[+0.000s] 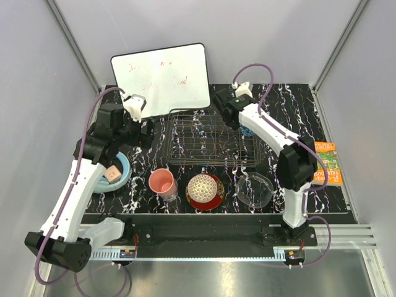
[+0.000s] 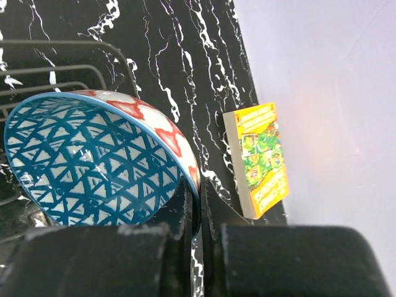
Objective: Load the mixed dishes into the dish rack
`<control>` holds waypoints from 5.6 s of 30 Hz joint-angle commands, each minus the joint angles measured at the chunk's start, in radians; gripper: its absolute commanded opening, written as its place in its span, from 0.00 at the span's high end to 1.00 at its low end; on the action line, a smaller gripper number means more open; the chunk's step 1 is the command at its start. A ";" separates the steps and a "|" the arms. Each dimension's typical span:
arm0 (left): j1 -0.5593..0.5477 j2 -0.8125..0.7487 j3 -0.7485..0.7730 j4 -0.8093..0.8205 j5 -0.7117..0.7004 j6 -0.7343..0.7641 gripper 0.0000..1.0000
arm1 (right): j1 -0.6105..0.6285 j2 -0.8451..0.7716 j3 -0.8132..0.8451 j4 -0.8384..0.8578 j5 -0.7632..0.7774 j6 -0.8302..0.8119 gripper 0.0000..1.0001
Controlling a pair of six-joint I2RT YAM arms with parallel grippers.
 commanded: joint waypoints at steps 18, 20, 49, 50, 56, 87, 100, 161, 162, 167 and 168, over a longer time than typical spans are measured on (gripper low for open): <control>-0.428 -0.010 -0.060 0.136 -0.345 0.187 0.01 | 0.024 0.241 0.181 -0.089 0.050 -0.007 0.94; -0.468 0.001 -0.065 0.138 -0.339 0.187 0.01 | 0.027 0.248 0.204 -0.082 0.009 -0.010 0.83; -0.899 0.274 -0.167 0.138 -0.106 0.035 0.01 | 0.030 -0.749 -0.354 0.068 -0.238 0.260 0.16; -0.905 0.281 -0.167 0.141 -0.106 0.032 0.01 | 0.029 -0.759 -0.373 0.066 -0.245 0.273 0.16; -0.953 0.346 -0.167 0.141 -0.075 0.012 0.01 | 0.021 -0.751 -0.431 0.060 -0.272 0.301 0.17; -0.971 0.627 -0.037 0.124 -0.015 0.003 0.53 | 0.018 -0.966 -0.565 0.077 -0.285 0.326 0.23; -0.967 0.683 0.016 0.103 -0.044 0.029 1.00 | 0.018 -1.007 -0.589 0.082 -0.272 0.321 0.25; -0.499 1.027 0.055 1.519 0.509 -1.307 1.00 | 0.018 -1.191 -0.671 0.126 -0.304 0.392 0.36; -0.499 1.027 0.052 1.517 0.509 -1.296 1.00 | 0.018 -1.197 -0.674 0.128 -0.306 0.393 0.35; -0.511 1.036 0.078 1.466 0.531 -1.249 0.80 | 0.018 -1.201 -0.695 0.131 -0.324 0.405 0.32; -0.513 1.039 0.083 1.466 0.534 -1.237 0.68 | 0.018 -1.199 -0.700 0.131 -0.330 0.408 0.31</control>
